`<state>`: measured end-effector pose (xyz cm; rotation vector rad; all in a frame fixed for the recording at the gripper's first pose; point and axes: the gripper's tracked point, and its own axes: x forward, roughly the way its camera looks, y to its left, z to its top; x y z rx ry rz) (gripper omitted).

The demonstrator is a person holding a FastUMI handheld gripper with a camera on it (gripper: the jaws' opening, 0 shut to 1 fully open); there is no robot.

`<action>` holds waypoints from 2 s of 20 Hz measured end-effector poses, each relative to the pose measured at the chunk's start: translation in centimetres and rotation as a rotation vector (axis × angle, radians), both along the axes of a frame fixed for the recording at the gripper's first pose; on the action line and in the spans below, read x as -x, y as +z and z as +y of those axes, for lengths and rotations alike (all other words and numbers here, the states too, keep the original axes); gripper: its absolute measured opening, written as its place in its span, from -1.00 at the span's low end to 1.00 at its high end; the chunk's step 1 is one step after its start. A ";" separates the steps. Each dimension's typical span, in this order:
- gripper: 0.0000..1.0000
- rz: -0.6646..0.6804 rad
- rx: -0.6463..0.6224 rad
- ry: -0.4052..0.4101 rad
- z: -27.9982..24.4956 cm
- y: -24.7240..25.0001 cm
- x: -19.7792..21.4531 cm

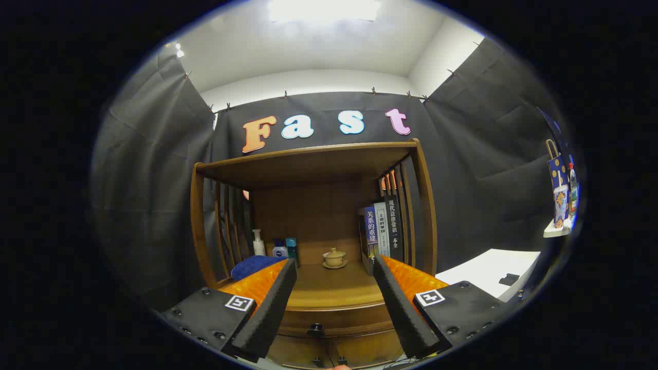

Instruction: Pull open the drawer, take out the items inside it, and place them on the countertop above the cabinet.

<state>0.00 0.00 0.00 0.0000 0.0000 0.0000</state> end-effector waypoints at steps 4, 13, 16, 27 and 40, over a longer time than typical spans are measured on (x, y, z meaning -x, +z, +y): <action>0.96 0.002 -0.005 -0.012 -0.9 -0.2 0.7; 0.97 -0.008 -0.018 -0.068 -3.1 0.0 0.3; 0.97 -0.004 -0.023 -0.062 -2.7 -0.1 0.2; 0.97 0.023 -0.029 -0.022 -1.1 -1.2 -0.2; 0.97 0.111 0.010 0.073 3.9 -11.4 -4.1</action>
